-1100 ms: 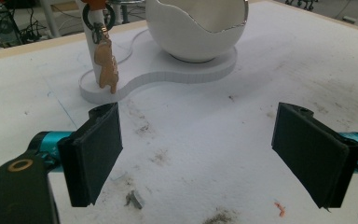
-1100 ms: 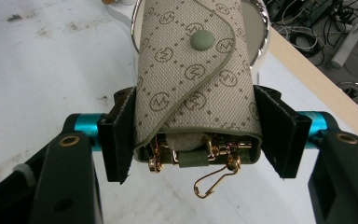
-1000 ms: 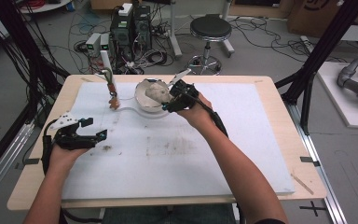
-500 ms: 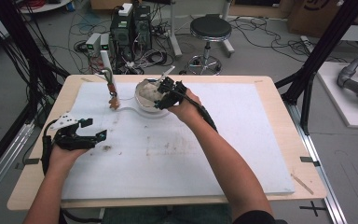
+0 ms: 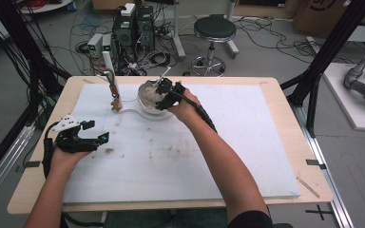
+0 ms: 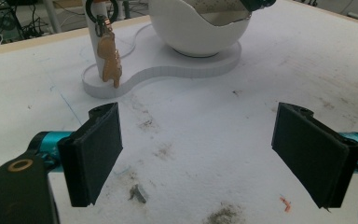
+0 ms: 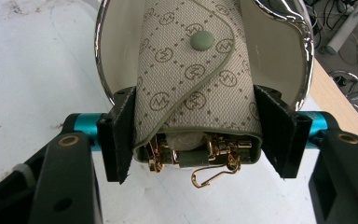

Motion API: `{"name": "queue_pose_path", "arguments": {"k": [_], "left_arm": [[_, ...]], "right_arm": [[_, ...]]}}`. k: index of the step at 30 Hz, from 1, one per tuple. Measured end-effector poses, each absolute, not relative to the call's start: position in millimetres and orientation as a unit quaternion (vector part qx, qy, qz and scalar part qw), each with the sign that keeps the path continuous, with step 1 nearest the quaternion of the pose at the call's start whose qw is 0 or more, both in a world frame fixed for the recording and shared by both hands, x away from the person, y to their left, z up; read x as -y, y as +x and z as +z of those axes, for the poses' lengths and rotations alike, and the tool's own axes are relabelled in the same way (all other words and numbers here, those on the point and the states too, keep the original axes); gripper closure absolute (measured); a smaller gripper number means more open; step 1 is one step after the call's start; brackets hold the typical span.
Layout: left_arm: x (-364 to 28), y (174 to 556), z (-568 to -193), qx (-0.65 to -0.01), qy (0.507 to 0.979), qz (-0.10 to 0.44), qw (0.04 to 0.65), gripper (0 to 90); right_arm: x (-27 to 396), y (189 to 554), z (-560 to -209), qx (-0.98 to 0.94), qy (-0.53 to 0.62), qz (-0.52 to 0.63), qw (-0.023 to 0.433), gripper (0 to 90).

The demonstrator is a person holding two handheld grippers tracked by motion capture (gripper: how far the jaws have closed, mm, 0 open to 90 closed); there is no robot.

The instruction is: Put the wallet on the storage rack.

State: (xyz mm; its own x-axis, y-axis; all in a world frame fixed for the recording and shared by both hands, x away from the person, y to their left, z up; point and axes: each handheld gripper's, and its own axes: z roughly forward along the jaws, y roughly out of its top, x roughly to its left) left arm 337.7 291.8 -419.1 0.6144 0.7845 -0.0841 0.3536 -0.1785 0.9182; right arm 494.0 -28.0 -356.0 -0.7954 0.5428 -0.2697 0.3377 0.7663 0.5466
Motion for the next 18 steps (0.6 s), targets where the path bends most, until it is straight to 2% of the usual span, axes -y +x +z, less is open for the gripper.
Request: {"name": "queue_pose_path", "arguments": {"k": [9, 14, 18], "left_arm": [[-295, 337, -419, -0.389, 0.737, 0.216, 0.509, 16.1], [-296, 336, -419, -0.39, 0.736, 0.215, 0.509, 16.1], [-295, 336, -419, -0.39, 0.736, 0.214, 0.51, 16.1]], "right_arm": [[26, 492, -354, -0.906, 0.238, 0.263, 0.23, 33.0], [29, 490, -351, -0.905, 0.237, 0.266, 0.232, 23.8], [35, 486, -347, -0.909, 0.242, 0.257, 0.222, 22.5]]}}
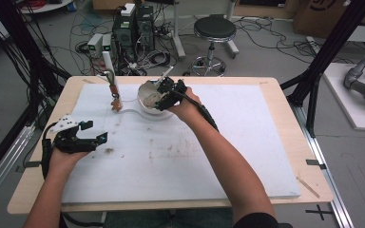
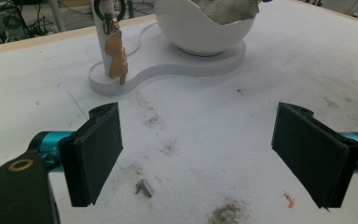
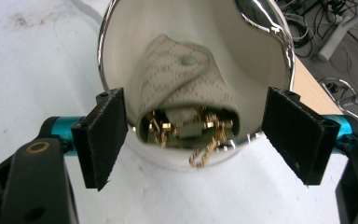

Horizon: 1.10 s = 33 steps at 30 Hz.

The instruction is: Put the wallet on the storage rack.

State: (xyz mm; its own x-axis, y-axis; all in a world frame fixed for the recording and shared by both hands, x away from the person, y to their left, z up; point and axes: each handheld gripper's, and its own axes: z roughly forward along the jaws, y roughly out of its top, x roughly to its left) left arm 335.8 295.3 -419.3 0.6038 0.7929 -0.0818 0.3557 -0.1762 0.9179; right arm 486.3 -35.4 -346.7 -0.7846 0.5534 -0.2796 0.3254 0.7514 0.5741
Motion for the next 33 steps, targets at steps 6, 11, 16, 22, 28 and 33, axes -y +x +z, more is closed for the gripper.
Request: {"name": "queue_pose_path", "arguments": {"k": [6, 11, 16, 22, 28, 33], "left_arm": [[-296, 335, -418, -0.391, 0.739, 0.219, 0.503, 16.1], [-293, 333, -417, -0.388, 0.742, 0.224, 0.499, 16.1], [-286, 334, -416, -0.381, 0.744, 0.223, 0.502, 16.1], [-280, 334, -416, -0.378, 0.747, 0.224, 0.499, 16.1], [-276, 336, -416, -0.372, 0.747, 0.221, 0.505, 16.1], [-273, 338, -417, -0.369, 0.746, 0.22, 0.509, 16.1]], "right_arm": [[56, 471, -336, -0.899, 0.245, 0.285, 0.223, 22.2], [78, 457, -333, -0.896, 0.244, 0.298, 0.22, 21.9], [109, 444, -329, -0.883, 0.26, 0.322, 0.22, 21.5], [147, 430, -330, -0.87, 0.281, 0.34, 0.218, 21.1], [181, 414, -337, -0.851, 0.299, 0.369, 0.222, 21.1], [207, 402, -345, -0.839, 0.313, 0.383, 0.227, 21.1]]}}
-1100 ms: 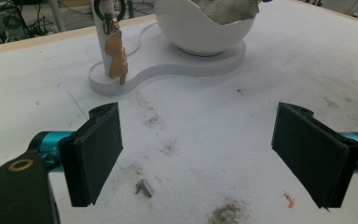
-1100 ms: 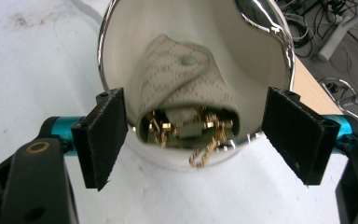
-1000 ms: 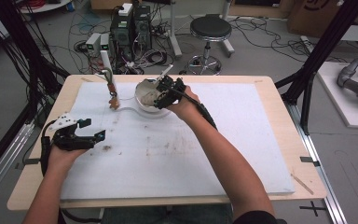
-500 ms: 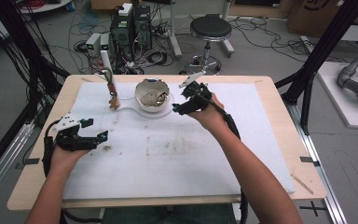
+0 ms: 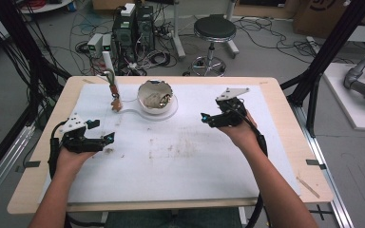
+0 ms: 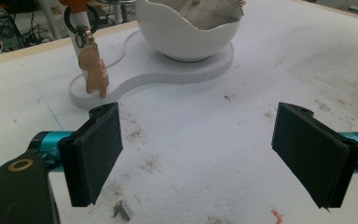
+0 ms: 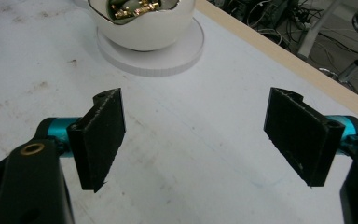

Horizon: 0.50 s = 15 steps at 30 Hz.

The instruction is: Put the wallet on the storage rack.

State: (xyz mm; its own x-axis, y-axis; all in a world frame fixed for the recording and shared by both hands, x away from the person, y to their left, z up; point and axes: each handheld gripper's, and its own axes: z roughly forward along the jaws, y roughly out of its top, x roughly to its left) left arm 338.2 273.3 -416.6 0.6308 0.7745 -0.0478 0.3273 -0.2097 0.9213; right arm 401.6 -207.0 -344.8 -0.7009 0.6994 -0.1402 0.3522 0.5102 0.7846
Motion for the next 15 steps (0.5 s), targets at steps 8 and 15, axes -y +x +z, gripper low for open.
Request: {"name": "queue_pose_path", "arguments": {"k": [8, 15], "left_arm": [[-271, 338, -416, -0.367, 0.743, 0.221, 0.514, 16.1], [-270, 338, -417, -0.365, 0.742, 0.218, 0.518, 16.1]], "right_arm": [[232, 384, -360, -0.827, 0.33, 0.39, 0.234, 21.1], [245, 371, -374, -0.816, 0.336, 0.408, 0.235, 21.1]]}}
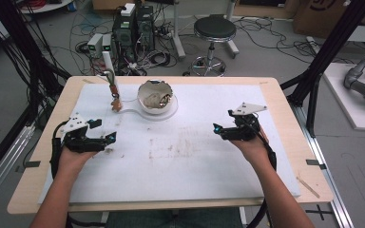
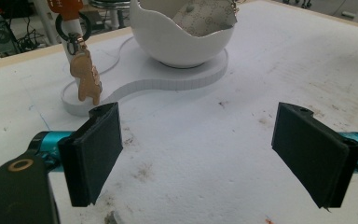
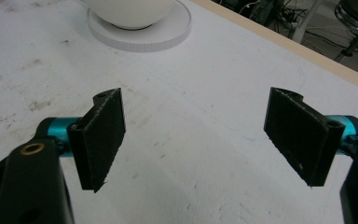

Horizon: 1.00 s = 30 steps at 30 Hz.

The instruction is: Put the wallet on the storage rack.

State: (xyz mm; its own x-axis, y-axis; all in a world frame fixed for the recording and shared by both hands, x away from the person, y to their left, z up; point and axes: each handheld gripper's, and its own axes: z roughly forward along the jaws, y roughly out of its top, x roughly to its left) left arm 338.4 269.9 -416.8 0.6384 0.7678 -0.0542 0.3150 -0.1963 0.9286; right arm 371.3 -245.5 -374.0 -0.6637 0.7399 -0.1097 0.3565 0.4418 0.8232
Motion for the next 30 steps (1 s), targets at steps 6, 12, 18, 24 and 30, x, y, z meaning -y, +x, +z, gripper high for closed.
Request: {"name": "queue_pose_path", "arguments": {"k": [6, 12, 18, 24, 30], "left_arm": [[-270, 339, -418, -0.368, 0.736, 0.217, 0.525, 16.0], [-269, 339, -417, -0.368, 0.735, 0.216, 0.527, 16.0], [-264, 341, -418, -0.367, 0.739, 0.214, 0.523, 16.0], [-262, 343, -421, -0.365, 0.745, 0.211, 0.518, 15.8], [-263, 344, -422, -0.365, 0.746, 0.206, 0.518, 15.9]], "right_arm": [[258, 360, -390, -0.805, 0.35, 0.421, 0.229, 21.1], [271, 356, -402, -0.795, 0.366, 0.43, 0.221, 20.2], [280, 354, -409, -0.788, 0.376, 0.436, 0.219, 19.8], [281, 355, -412, -0.793, 0.375, 0.427, 0.22, 19.6], [278, 354, -413, -0.797, 0.374, 0.421, 0.22, 19.6]]}}
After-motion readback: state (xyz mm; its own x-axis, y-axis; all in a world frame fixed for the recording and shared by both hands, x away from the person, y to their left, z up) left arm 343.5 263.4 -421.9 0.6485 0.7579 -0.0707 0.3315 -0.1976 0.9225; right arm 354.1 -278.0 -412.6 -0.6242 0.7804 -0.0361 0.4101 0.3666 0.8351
